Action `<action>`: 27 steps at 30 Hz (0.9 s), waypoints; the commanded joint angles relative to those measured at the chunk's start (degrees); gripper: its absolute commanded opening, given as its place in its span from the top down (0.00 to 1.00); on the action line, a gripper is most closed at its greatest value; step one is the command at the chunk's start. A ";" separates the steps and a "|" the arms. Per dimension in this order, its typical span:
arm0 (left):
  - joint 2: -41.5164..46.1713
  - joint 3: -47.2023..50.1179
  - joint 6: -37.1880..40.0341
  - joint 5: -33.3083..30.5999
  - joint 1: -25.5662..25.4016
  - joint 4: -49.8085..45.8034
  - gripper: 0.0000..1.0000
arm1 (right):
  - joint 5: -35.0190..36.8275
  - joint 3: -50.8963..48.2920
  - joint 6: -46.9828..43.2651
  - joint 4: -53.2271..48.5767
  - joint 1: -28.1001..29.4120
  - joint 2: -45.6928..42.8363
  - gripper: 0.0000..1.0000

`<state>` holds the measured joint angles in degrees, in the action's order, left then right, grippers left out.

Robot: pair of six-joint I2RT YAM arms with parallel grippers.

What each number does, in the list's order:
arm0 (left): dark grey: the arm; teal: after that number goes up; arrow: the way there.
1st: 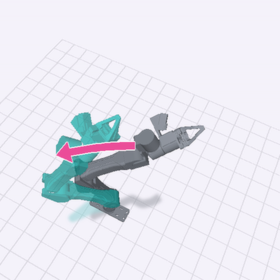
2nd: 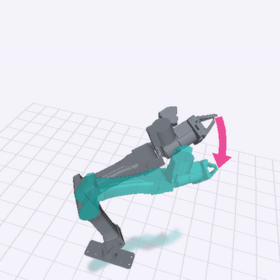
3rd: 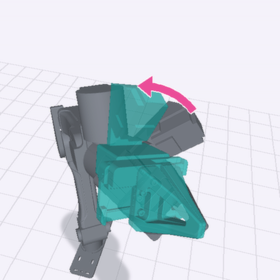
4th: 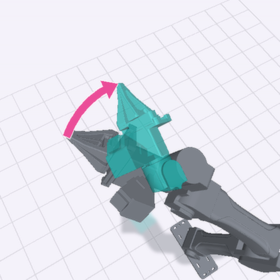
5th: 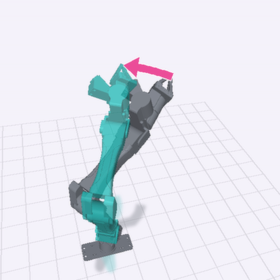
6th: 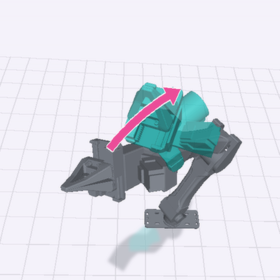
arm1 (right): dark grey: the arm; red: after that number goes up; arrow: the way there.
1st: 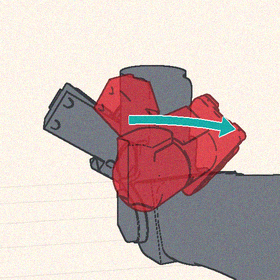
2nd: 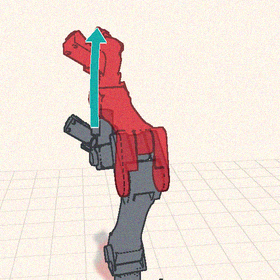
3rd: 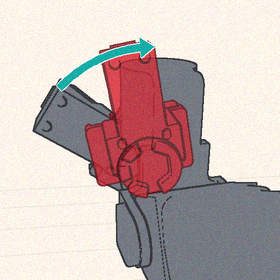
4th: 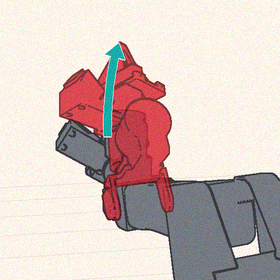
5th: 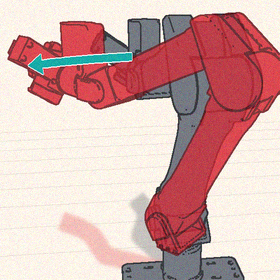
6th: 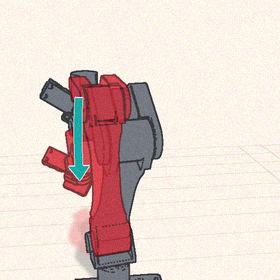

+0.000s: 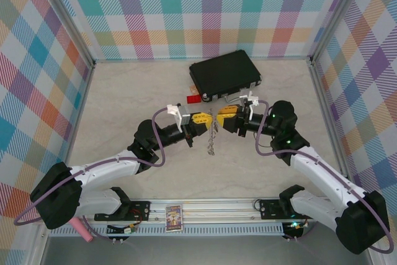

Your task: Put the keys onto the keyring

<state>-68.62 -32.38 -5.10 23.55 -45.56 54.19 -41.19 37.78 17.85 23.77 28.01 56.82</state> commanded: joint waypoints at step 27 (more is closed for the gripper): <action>0.22 -0.31 -0.18 1.47 0.12 3.72 1.00 | -7.53 0.36 0.63 2.56 -0.32 3.03 1.00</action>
<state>-69.01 -32.38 -5.17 23.49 -45.34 54.19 -48.69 37.78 19.90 26.94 27.90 61.01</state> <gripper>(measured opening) 0.050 0.048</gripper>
